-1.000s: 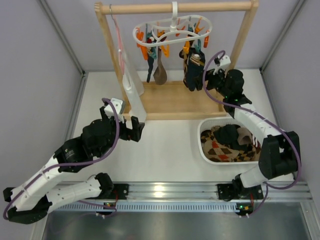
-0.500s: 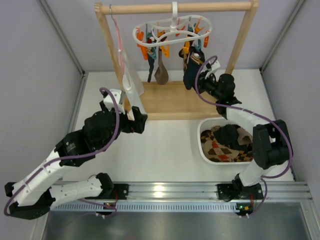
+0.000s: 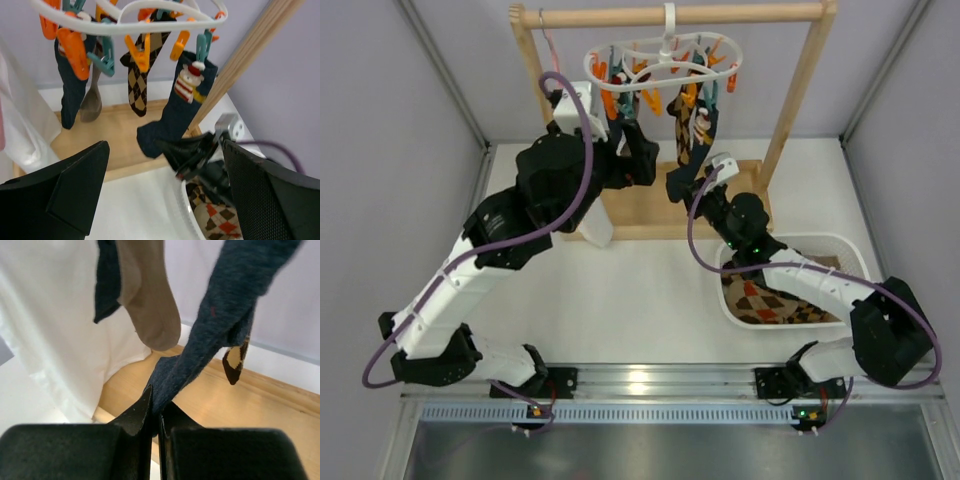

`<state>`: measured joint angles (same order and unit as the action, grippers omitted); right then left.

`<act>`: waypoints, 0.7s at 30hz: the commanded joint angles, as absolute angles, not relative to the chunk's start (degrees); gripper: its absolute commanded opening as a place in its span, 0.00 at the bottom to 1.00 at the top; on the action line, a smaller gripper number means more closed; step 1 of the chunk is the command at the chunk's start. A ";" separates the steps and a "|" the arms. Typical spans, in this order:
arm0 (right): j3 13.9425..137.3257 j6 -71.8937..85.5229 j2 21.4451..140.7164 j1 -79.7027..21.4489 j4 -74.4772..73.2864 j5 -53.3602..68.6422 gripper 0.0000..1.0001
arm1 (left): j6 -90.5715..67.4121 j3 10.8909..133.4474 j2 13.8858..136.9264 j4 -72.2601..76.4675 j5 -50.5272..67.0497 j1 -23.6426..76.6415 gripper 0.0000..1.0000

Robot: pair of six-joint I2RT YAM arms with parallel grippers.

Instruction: Remove the socks clipped to the hanger

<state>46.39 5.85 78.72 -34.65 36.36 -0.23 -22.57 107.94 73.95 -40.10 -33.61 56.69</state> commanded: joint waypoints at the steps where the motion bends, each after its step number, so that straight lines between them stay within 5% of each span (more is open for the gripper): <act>1: 47.02 0.62 76.64 -40.95 37.88 -12.98 0.00 | -18.99 116.61 79.97 -39.20 -38.31 57.04 0.98; 14: 56.68 -8.35 85.16 -58.35 37.62 -29.18 0.00 | -2.91 144.72 103.15 -39.02 -46.48 59.41 0.98; 21: 58.53 -7.47 87.10 -59.85 37.35 -29.35 0.00 | -1.14 145.38 108.19 -38.94 -45.53 55.99 0.97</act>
